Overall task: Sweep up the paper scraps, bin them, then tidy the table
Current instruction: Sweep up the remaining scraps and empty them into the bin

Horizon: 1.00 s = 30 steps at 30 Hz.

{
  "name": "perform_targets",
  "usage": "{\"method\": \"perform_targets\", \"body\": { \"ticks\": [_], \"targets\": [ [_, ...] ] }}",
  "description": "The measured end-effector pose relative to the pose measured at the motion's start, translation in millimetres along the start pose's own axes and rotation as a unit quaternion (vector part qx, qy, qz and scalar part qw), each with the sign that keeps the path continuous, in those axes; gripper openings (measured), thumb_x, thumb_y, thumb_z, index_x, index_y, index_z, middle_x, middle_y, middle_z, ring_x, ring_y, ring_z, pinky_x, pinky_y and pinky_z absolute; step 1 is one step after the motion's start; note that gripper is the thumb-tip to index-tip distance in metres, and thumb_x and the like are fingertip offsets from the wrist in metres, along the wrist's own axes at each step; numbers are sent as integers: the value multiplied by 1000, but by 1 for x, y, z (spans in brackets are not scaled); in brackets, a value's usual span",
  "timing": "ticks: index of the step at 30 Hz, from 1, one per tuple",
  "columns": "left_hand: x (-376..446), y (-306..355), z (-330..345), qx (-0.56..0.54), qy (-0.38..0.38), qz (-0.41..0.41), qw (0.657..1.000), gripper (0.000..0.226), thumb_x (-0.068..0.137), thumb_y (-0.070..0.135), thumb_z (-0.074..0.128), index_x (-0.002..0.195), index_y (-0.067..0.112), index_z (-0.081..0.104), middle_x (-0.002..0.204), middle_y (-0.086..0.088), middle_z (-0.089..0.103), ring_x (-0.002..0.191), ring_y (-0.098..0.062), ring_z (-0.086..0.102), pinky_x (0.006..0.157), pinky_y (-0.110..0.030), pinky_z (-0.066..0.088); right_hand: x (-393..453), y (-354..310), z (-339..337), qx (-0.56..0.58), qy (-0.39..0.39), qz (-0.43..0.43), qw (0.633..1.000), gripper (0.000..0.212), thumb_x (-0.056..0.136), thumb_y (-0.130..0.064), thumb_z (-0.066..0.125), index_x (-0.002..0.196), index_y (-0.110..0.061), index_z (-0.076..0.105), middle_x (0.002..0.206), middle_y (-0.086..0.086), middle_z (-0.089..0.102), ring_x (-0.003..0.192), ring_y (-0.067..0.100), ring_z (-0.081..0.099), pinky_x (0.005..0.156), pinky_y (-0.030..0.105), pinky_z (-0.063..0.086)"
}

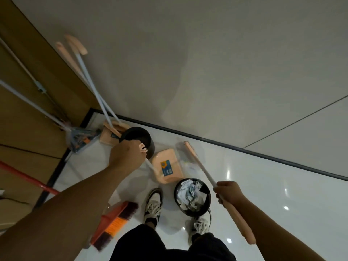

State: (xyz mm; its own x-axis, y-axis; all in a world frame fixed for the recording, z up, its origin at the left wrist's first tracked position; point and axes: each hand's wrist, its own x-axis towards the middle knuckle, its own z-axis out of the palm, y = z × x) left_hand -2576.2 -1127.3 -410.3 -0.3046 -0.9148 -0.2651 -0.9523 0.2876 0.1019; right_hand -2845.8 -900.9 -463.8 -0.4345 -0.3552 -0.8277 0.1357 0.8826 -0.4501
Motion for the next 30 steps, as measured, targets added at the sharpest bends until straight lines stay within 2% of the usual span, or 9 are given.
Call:
{"method": "perform_targets", "body": {
  "ticks": [5, 7, 9, 10, 15, 22, 25, 27, 30],
  "targets": [
    [-38, 1, 13, 18, -12, -39, 999, 19, 88, 38, 57, 88, 19, 61, 83, -5, 65, 74, -24, 60, 63, -31, 48, 43, 15, -5, -50, 2, -21, 999, 11, 75, 2, 73, 68, 3, 65, 62, 20, 61, 52, 29, 57, 56, 36, 51],
    [-45, 7, 27, 38, -1, -32, 999, 19, 89, 38, 55, 86, 20, 58, 80, -5, 62, 70, -24, 58, 60, -30, 44, 54, 28, 7, -73, -20, -22, 997, 10, 78, 2, 71, 72, -3, 64, 64, 18, 63, 50, 27, 58, 52, 33, 52],
    [-48, 12, 35, 47, 10, -25, 999, 18, 88, 36, 54, 81, 20, 53, 74, -4, 57, 68, -25, 57, 58, -30, 39, 50, 39, 17, -71, -59, -25, 995, 4, 81, 4, 67, 83, 7, 68, 62, 17, 59, 44, 23, 54, 45, 28, 48],
    [-50, 15, 36, 45, 10, -25, 999, 17, 87, 36, 55, 80, 21, 51, 74, -4, 57, 68, -26, 57, 58, -30, 38, 46, 43, 20, -64, -71, -20, 995, 11, 82, 4, 67, 89, 12, 68, 59, 16, 57, 41, 22, 52, 41, 24, 44],
    [-55, 10, 35, 31, 9, -33, 999, 14, 88, 34, 55, 83, 22, 51, 85, -8, 63, 75, -28, 60, 59, -31, 42, 1, 49, 31, 20, -106, 22, 994, 17, 87, 0, 68, 104, 1, 68, 56, 14, 57, 36, 19, 47, 35, 20, 35],
    [-69, -33, 37, -4, 7, -37, 999, 18, 89, 35, 55, 95, 19, 62, 94, -9, 66, 85, -30, 64, 64, -32, 47, -70, 74, 83, 41, 4, -53, 998, 23, 85, 0, 67, 101, -16, 66, 50, 5, 63, 35, 19, 50, 36, 22, 40],
    [-88, -60, 30, -30, 1, -35, 999, 15, 87, 35, 56, 88, 21, 61, 85, -5, 65, 75, -25, 61, 62, -32, 50, -101, 88, 97, 66, 44, -52, 995, 23, 85, -3, 68, 107, -8, 67, 60, 10, 64, 37, 19, 52, 37, 21, 41],
    [-95, -74, 15, -25, 23, -26, 999, 15, 86, 37, 59, 88, 22, 63, 80, -2, 63, 70, -22, 58, 54, -28, 43, -121, 92, 100, 97, 65, -49, 992, 15, 84, -3, 70, 99, -5, 69, 56, 10, 61, 36, 17, 50, 37, 20, 40],
    [-101, -87, -18, -23, 62, 2, 998, 21, 82, 40, 63, 90, 21, 65, 90, -6, 67, 82, -27, 63, 62, -31, 49, -146, 94, 97, 125, 84, -52, 987, 5, 84, 3, 66, 83, -1, 67, 47, 8, 57, 35, 18, 46, 36, 20, 37]
  ]
}}
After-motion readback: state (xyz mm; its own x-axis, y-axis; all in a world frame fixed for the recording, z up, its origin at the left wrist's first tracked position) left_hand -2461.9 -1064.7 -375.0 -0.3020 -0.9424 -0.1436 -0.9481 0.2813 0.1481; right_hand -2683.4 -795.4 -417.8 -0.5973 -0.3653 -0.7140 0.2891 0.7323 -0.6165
